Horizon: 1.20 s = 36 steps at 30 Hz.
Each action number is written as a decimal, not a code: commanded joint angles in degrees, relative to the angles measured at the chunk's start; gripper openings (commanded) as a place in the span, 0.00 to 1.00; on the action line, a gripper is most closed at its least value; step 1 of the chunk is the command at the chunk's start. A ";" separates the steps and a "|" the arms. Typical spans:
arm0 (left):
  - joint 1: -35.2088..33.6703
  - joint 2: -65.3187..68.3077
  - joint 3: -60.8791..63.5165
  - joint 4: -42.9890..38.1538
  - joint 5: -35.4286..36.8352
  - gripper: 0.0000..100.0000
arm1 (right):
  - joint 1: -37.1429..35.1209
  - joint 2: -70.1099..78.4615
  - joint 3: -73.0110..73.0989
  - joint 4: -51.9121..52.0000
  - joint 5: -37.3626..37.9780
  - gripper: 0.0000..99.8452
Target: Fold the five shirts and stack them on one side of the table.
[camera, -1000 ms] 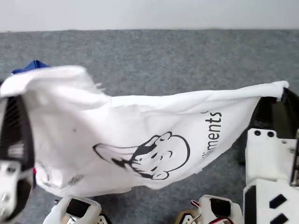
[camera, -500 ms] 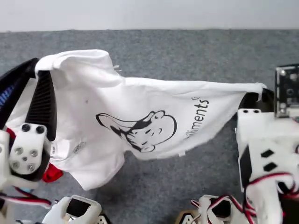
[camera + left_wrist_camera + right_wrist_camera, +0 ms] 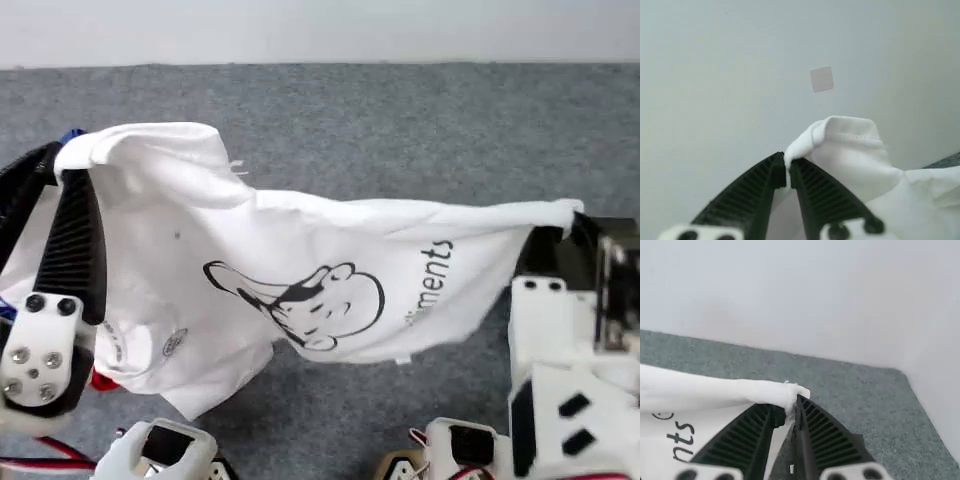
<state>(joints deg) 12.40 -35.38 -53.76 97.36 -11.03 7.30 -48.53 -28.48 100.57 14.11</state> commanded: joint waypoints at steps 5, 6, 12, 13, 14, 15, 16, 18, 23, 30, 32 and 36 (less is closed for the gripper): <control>0.18 0.53 3.03 -0.79 0.44 0.02 | -0.13 4.18 0.26 2.33 -0.62 0.01; 0.18 0.53 4.97 -1.23 0.35 0.02 | -0.13 5.67 0.26 2.33 -0.70 0.01; 0.18 0.53 23.08 -8.09 0.35 0.02 | -0.22 16.04 0.26 2.24 -2.37 0.01; 0.09 0.53 26.59 -9.76 0.35 0.02 | -0.22 17.98 0.26 2.24 -2.37 0.01; -0.09 0.53 30.29 -11.60 0.35 0.02 | -0.22 20.00 0.26 2.15 -2.55 0.01; -0.97 0.53 33.63 -13.45 0.35 0.02 | -0.22 21.93 0.26 2.07 -2.64 0.01; -2.11 0.53 36.97 -15.65 0.35 0.02 | -0.40 23.78 0.26 1.80 -2.55 0.01; -4.40 0.53 42.59 -21.01 0.35 0.02 | -0.57 27.74 0.26 0.48 -2.64 0.01; -7.91 3.96 53.05 -35.34 0.35 0.02 | -0.57 38.37 0.26 -7.16 -2.73 0.01; -9.67 26.81 52.53 -56.97 0.44 0.02 | -0.66 53.49 0.26 -21.58 -2.99 0.01; -9.67 32.70 48.57 -58.37 0.44 0.02 | -0.66 56.75 0.18 -26.07 -4.57 0.01; -11.25 42.64 36.44 -58.29 0.44 0.02 | -0.66 61.85 -0.09 -35.82 -5.63 0.01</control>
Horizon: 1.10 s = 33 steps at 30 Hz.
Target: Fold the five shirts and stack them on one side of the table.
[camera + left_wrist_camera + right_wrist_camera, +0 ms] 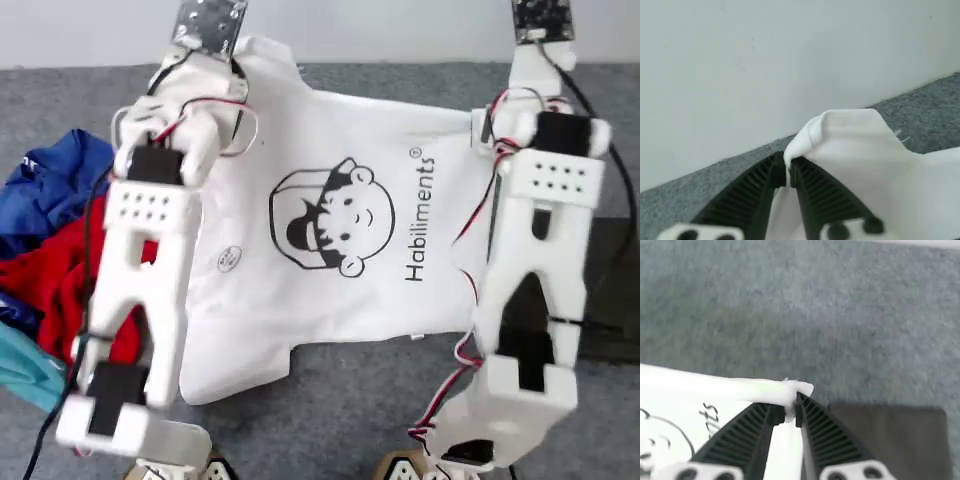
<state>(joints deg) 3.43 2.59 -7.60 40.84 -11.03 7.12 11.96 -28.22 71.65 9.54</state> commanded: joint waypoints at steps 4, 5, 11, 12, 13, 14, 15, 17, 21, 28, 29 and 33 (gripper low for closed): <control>-5.36 13.63 -22.90 1.76 0.44 0.02 | -1.71 5.14 -0.35 -16.22 -1.05 0.01; -5.89 15.91 -26.51 2.99 0.53 0.02 | -1.80 5.93 -0.35 -17.98 -1.05 0.01; -5.80 31.38 -47.34 8.00 0.53 0.02 | -3.91 9.71 -0.35 -22.81 -0.70 0.01; -5.63 34.02 -50.42 9.05 0.53 0.02 | -4.00 10.42 -0.35 -22.90 -0.70 0.01; -5.36 36.75 -53.41 9.93 0.53 0.02 | -4.00 10.95 -0.44 -23.34 -0.70 0.01; -5.27 39.38 -56.13 10.37 0.44 0.02 | -4.00 11.56 -0.44 -24.57 -0.79 0.01; -5.27 41.93 -58.86 10.73 0.44 0.02 | -4.00 12.18 -0.44 -25.71 -0.88 0.01; -5.19 46.42 -63.87 10.99 0.44 0.02 | -3.91 13.05 -0.44 -27.12 -0.79 0.01; -4.92 52.84 -72.84 15.21 0.44 0.02 | -4.09 15.08 -2.90 -27.03 -0.79 0.01; -5.36 54.42 -81.71 35.25 0.44 0.02 | -3.82 16.31 -9.93 -7.25 -0.53 0.01; -5.36 54.42 -83.21 39.12 0.44 0.02 | -3.82 16.31 -11.08 -4.00 -0.44 0.01; -5.36 54.07 -89.19 54.07 -0.79 0.02 | -4.00 16.31 -16.18 10.24 2.55 0.01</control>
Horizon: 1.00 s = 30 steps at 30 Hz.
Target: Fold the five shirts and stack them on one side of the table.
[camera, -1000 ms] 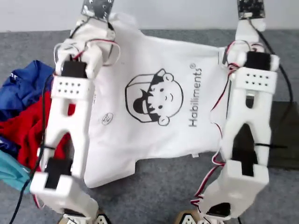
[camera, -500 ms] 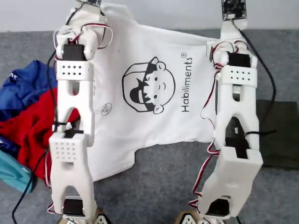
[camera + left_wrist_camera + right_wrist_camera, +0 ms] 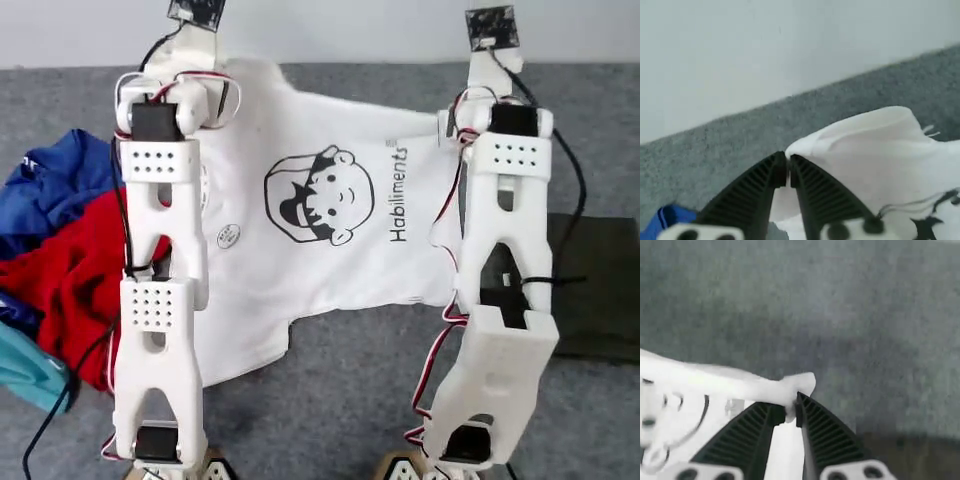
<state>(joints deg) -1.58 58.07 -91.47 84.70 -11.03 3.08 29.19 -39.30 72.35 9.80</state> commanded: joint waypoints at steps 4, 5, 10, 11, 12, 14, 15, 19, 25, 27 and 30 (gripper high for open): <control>-1.23 -4.75 -1.27 16.00 -5.98 0.02 | 0.31 -0.92 -7.03 20.09 5.36 0.01; -1.58 -5.71 -1.10 16.00 -5.98 0.02 | 0.31 -0.92 -7.03 22.11 5.89 0.01; -1.85 -12.22 7.16 16.09 -5.89 0.02 | 3.47 -0.92 -6.95 26.86 6.33 0.01; -1.76 -14.15 10.68 16.09 -5.89 0.02 | 4.09 -0.92 -6.95 27.91 6.42 0.01; -1.76 -16.35 14.90 16.09 -5.89 0.02 | 4.62 -0.92 -6.95 28.97 6.42 0.01; -1.76 -21.36 24.66 16.09 -5.89 0.02 | 5.23 -0.75 -6.77 30.29 7.12 0.01; -1.85 -24.18 29.93 16.09 -5.89 0.02 | 5.41 -0.57 -6.77 30.46 7.82 0.01; -1.76 -34.99 50.07 15.82 -5.71 0.02 | 4.97 -1.10 -5.19 30.55 7.91 0.01; -2.20 -46.51 68.88 15.74 -5.98 0.02 | 1.63 -4.26 5.71 30.37 8.35 0.01; -1.85 -48.62 71.69 15.65 -6.07 0.02 | 1.36 -4.97 8.18 30.29 8.35 0.01; -1.76 -50.73 74.68 15.74 -5.98 0.02 | 1.54 -4.97 11.16 29.85 8.35 0.01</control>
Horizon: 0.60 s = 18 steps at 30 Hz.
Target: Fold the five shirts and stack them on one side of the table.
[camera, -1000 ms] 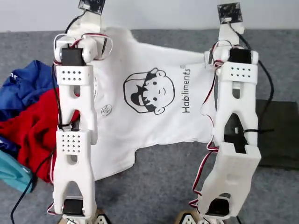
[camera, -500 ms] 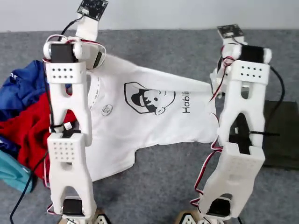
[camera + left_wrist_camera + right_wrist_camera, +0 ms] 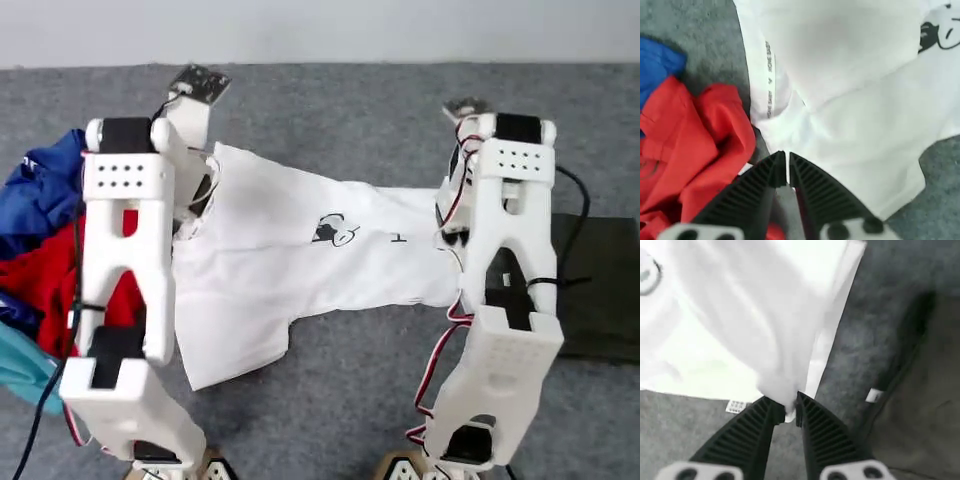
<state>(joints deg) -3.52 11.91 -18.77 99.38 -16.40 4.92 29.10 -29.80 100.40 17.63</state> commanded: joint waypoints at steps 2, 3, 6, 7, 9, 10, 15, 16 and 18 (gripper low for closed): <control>0.18 -5.63 4.18 1.05 -0.62 0.02 | -0.31 -4.97 4.40 0.57 0.53 0.01; 0.18 -5.89 5.05 1.05 -0.62 0.02 | -0.48 -5.05 6.07 -0.22 0.53 0.01; 0.18 -5.54 6.64 0.88 -0.62 0.02 | -0.48 -5.32 11.60 -4.18 0.53 0.01; 0.26 -5.01 6.90 -0.26 -0.53 0.02 | -0.48 -5.32 13.27 -5.58 0.53 0.01; 0.26 -3.25 7.16 -3.78 -0.26 0.02 | -0.57 -5.41 16.00 -7.69 0.35 0.01; 0.26 -2.11 7.08 -5.63 -0.26 0.02 | -0.57 -5.41 16.79 -8.57 0.18 0.01; 0.70 6.68 6.81 -9.49 -0.18 0.04 | -0.57 -5.41 17.32 -9.45 0.44 0.01; 0.88 8.79 6.20 -9.49 -0.26 0.06 | -0.66 -5.41 17.32 -9.54 0.44 0.01; 1.41 12.48 4.09 -9.14 -0.62 0.10 | -1.36 -5.41 17.32 -9.54 0.53 0.01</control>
<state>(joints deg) -3.34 21.41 -11.74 90.95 -16.13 4.75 27.43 -12.31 91.60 17.63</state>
